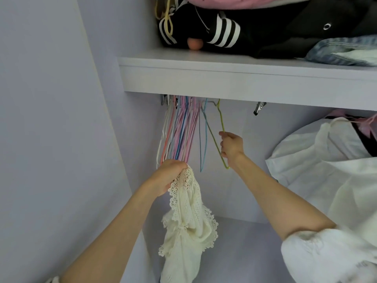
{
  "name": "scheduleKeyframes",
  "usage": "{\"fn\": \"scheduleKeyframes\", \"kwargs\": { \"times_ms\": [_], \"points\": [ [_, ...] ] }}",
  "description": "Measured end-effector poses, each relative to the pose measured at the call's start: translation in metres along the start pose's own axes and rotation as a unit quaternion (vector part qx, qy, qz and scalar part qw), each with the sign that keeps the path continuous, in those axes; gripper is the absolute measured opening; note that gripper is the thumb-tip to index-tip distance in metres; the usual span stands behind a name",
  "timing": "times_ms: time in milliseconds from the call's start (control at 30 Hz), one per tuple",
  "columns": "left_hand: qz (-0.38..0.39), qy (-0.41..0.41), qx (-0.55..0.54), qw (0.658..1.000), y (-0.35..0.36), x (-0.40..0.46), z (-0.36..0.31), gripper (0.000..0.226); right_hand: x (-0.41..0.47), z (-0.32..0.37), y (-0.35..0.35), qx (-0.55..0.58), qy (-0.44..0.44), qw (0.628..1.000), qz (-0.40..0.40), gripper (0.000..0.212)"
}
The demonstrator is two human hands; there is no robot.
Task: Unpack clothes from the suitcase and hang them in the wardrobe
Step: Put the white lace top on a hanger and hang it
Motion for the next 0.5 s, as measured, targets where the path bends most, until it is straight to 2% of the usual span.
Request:
{"fn": "scheduleKeyframes", "kwargs": {
  "times_ms": [33, 100, 167, 233, 367, 433, 500],
  "points": [
    [-0.006, 0.003, -0.002, 1.0, -0.001, 0.001, -0.001, 0.01, -0.002, 0.002, -0.003, 0.012, -0.008, 1.0, -0.001, 0.033],
    [-0.017, 0.005, -0.005, 1.0, -0.003, 0.002, -0.003, 0.026, -0.005, 0.007, -0.009, 0.027, -0.025, 0.999, 0.007, 0.036],
    [-0.013, 0.007, 0.005, 1.0, 0.0, 0.001, -0.005, 0.035, -0.008, 0.01, -0.016, 0.006, -0.039, 0.999, 0.016, 0.039],
    [-0.005, 0.008, 0.019, 1.0, 0.007, -0.003, -0.007, 0.033, -0.012, 0.009, -0.025, -0.035, -0.048, 0.998, 0.015, 0.04],
    [0.015, 0.032, -0.009, 0.999, 0.023, -0.01, -0.009, 0.025, -0.011, 0.009, -0.042, -0.082, -0.091, 0.993, -0.001, 0.026],
    [0.023, 0.037, -0.038, 0.998, 0.028, -0.014, -0.011, 0.025, -0.008, 0.008, -0.049, -0.072, -0.1, 0.992, -0.012, 0.015],
    [0.028, 0.037, -0.062, 0.997, 0.034, -0.017, -0.012, 0.025, -0.008, 0.005, -0.061, -0.06, -0.099, 0.993, -0.021, 0.015]
  ]
}}
Point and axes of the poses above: each hand's wrist, its own x-axis towards the middle knuckle, its own y-axis out of the palm, z = x × y, the point moved 10 cm from there along x, towards the middle knuckle, and after that the axes turned 8 degrees about z, right-handed, at the moved point
